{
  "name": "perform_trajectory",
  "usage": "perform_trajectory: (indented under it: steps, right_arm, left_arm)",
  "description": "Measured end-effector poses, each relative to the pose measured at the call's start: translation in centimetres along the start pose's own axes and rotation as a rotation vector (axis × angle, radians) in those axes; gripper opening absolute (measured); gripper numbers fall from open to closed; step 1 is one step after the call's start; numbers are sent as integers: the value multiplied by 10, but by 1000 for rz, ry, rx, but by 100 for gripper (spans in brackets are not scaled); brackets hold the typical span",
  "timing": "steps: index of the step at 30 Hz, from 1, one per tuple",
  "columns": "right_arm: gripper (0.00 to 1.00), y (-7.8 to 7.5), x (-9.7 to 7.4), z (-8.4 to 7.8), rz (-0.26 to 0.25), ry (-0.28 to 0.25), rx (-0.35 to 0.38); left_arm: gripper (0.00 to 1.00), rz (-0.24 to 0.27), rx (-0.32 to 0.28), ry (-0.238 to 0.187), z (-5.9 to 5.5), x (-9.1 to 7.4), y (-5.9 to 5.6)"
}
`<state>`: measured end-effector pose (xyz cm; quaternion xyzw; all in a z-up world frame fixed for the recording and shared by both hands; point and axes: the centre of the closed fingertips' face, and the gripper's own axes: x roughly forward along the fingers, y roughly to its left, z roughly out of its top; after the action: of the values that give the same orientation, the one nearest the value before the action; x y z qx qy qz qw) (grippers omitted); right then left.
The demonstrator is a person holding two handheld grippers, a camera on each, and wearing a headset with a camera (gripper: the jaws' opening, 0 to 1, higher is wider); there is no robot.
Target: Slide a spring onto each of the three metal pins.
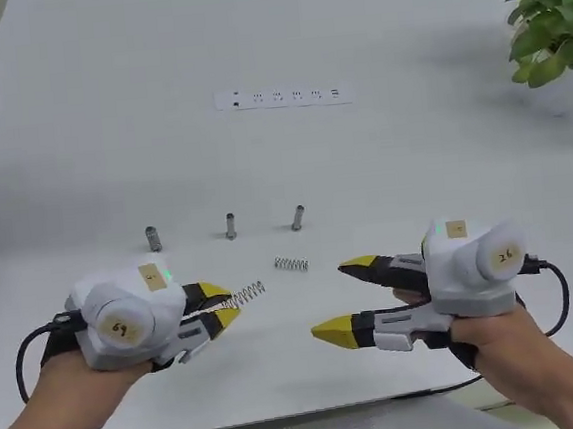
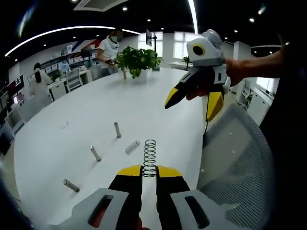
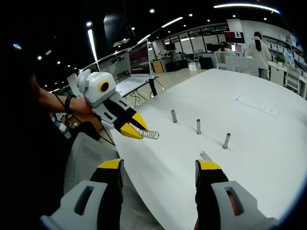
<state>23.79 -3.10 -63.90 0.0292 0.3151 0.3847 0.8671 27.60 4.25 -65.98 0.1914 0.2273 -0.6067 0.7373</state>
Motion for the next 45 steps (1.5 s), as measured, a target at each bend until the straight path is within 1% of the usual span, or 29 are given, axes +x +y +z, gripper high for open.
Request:
perform_trajectory:
  steps: [5, 10, 15, 20, 23, 31, 35, 38, 40, 45]
  right_arm:
    - [56, 6, 3, 1, 29, 3, -6]
    - [53, 11, 5, 4, 52, -13, -2]
    - [50, 14, 8, 2, 64, -9, -1]
    - [47, 17, 10, 1, 82, -12, -1]
    - [41, 21, 10, 3, 103, -24, -5]
    - [25, 29, 10, 5, 153, -48, -2]
    - [18, 30, 9, 7, 169, -61, 0]
    - [11, 30, 8, 11, 182, -79, 6]
    - [10, 32, 8, 12, 193, -82, 12]
    - [10, 33, 9, 11, 203, -74, 12]
  left_arm:
    - [2, -28, 24, -13, 11, 3, -13]
    - [2, -53, 46, -23, 19, 4, -22]
    - [2, -81, 69, -28, 24, 6, -35]
    - [2, -106, 89, -32, 29, 8, -44]
    - [2, -119, 102, -37, 33, 10, -48]
    - [2, -139, 127, -45, 39, 10, -51]
    - [2, -146, 142, -38, 37, 10, -51]
    - [2, -150, 153, -29, 34, 10, -51]
    - [2, -153, 160, -26, 34, 10, -51]
    - [2, -155, 182, -13, 32, 11, -50]
